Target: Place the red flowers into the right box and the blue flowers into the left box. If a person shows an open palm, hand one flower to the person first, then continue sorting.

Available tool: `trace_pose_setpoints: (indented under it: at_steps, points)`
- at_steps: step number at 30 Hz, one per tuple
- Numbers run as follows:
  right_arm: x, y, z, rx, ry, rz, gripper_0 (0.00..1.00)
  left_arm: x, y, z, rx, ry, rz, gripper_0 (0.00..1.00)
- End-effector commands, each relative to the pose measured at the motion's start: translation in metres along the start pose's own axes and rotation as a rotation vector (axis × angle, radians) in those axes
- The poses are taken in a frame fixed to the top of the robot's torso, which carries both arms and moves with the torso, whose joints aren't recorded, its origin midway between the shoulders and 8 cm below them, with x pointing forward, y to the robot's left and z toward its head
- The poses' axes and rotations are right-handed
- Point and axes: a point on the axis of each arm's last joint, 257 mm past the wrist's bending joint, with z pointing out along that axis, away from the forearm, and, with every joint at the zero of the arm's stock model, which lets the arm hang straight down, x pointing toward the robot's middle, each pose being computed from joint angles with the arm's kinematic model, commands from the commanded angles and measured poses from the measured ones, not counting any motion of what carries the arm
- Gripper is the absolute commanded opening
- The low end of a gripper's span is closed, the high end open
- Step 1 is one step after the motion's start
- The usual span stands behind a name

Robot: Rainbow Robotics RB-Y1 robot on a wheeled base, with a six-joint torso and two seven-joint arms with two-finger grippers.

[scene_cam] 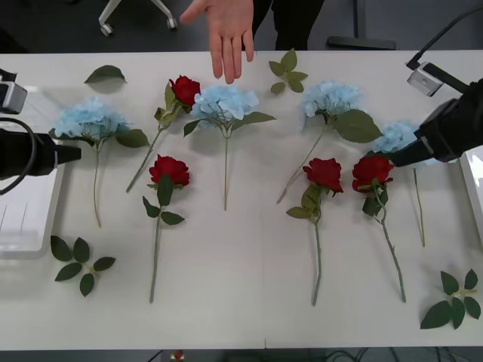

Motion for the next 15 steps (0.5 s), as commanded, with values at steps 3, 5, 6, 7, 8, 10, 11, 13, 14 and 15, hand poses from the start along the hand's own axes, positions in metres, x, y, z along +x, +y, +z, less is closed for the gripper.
trace_pose_setpoints:
  at_steps: [3, 5, 6, 7, 8, 10, 11, 13, 14, 15]
  points:
    - [0.011, -0.036, -0.015, 0.138, 0.03, 0.18, 1.0, -0.014, -0.01, -0.003, 0.014, -0.035, 0.09, 1.0]
    - [0.018, -0.045, -0.013, 0.162, 0.039, 0.248, 1.0, -0.015, -0.01, -0.003, 0.016, -0.037, 0.092, 1.0]
    - [0.019, -0.046, -0.013, 0.165, 0.039, 0.266, 1.0, -0.015, -0.01, -0.003, 0.016, -0.036, 0.095, 1.0]
    - [0.025, -0.051, -0.01, 0.166, 0.045, 0.325, 1.0, -0.016, -0.011, -0.003, 0.019, -0.039, 0.094, 1.0]
    - [0.029, -0.054, -0.01, 0.168, 0.047, 0.348, 1.0, -0.015, -0.011, -0.003, 0.019, -0.038, 0.094, 1.0]
    - [0.04, -0.066, -0.007, 0.183, 0.051, 0.418, 1.0, -0.015, -0.012, -0.003, 0.024, -0.038, 0.096, 1.0]
    - [0.043, -0.07, -0.006, 0.191, 0.049, 0.436, 1.0, -0.016, -0.012, -0.003, 0.026, -0.039, 0.095, 1.0]
    - [0.049, -0.087, -0.006, 0.232, 0.044, 0.454, 1.0, -0.016, -0.013, -0.004, 0.029, -0.04, 0.094, 1.0]
    - [0.054, -0.095, -0.006, 0.254, 0.047, 0.465, 1.0, -0.016, -0.013, -0.004, 0.03, -0.041, 0.093, 1.0]
    - [0.058, -0.102, -0.007, 0.27, 0.049, 0.475, 1.0, -0.017, -0.013, -0.005, 0.031, -0.043, 0.094, 1.0]
